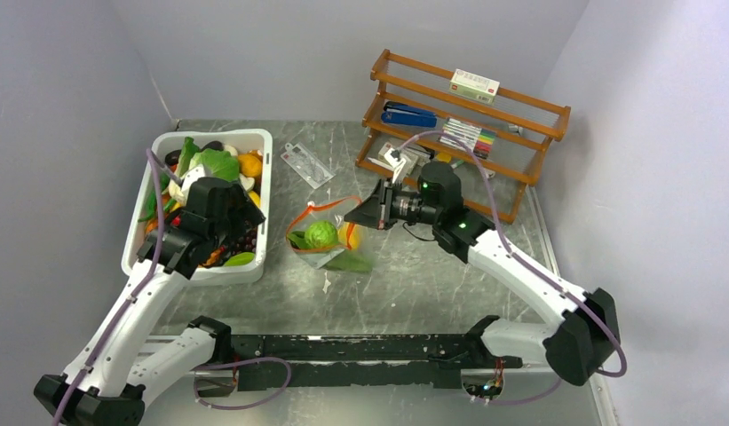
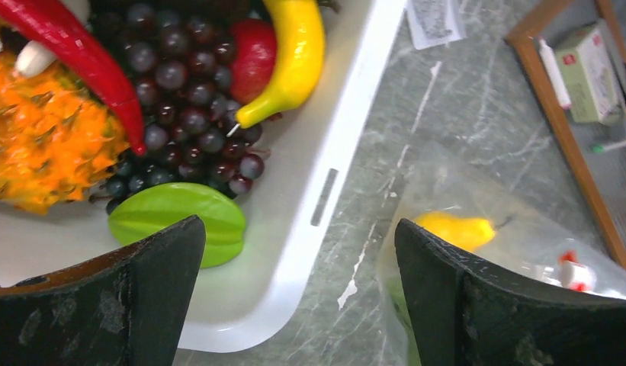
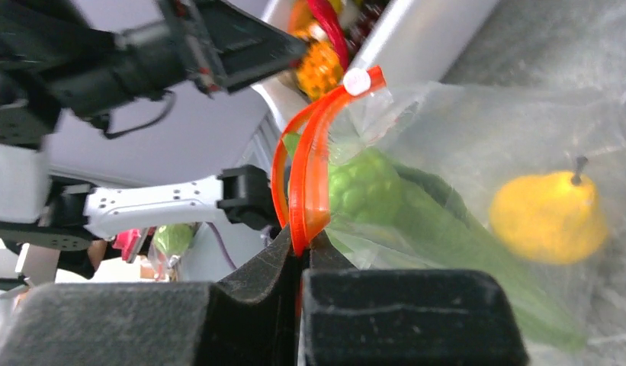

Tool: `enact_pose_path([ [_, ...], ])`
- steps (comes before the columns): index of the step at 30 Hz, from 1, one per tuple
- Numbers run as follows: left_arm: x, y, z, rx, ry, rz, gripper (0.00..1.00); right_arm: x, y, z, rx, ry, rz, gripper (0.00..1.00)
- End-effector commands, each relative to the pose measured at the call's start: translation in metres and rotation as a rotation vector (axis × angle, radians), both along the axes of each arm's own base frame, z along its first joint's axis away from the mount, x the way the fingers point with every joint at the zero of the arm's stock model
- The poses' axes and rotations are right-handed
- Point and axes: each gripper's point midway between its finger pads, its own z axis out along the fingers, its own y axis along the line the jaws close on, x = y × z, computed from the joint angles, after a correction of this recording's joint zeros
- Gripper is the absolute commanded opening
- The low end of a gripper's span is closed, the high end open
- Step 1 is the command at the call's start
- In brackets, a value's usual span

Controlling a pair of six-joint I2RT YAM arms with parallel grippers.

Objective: Place the food in the zip-top bag and seal the zipper
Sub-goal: Place the fake vegetable in the zipper food storage bag, then pick up the fake vegetable from the bin.

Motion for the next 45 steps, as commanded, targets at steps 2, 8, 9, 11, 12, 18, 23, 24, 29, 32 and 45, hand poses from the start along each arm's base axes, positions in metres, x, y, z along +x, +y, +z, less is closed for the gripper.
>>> enact_pose_path([
  [2,-0.010,0.026,-0.017,0.030,0.069,0.189,0.92,0.010,-0.008,-0.091,-0.216,0.180,-0.034,0.00],
  [8,-0.012,0.033,-0.043,0.020,0.162,0.228,0.89,0.027,-0.018,-0.104,-0.321,0.155,-0.116,0.00],
  [9,-0.012,0.034,-0.046,0.013,0.171,0.229,0.89,0.027,-0.018,-0.100,-0.315,0.143,-0.119,0.00],
  [11,-0.010,0.036,-0.050,0.002,0.177,0.232,0.88,0.028,-0.018,-0.092,-0.305,0.121,-0.119,0.00],
  [12,-0.009,0.038,-0.051,0.001,0.176,0.232,0.87,0.027,-0.017,-0.088,-0.294,0.110,-0.109,0.00],
  [18,-0.001,0.045,-0.054,0.003,0.170,0.218,0.80,0.013,-0.005,-0.040,-0.128,0.020,-0.029,0.00],
  [23,0.008,0.055,-0.059,0.039,0.157,0.248,0.75,0.006,-0.008,-0.007,-0.049,-0.066,-0.021,0.00],
  [24,0.008,0.061,-0.059,0.061,0.157,0.270,0.75,0.006,-0.009,-0.007,-0.055,-0.066,-0.026,0.00],
  [29,0.011,0.090,-0.056,0.143,0.131,0.398,0.68,0.003,-0.009,-0.013,-0.052,-0.053,-0.018,0.00],
  [32,0.020,0.101,-0.059,0.140,0.102,0.428,0.53,0.002,-0.008,-0.015,-0.046,-0.046,-0.014,0.00],
  [45,0.049,0.126,-0.078,0.130,0.125,0.504,0.42,0.001,-0.010,-0.011,-0.046,-0.075,-0.012,0.00],
])
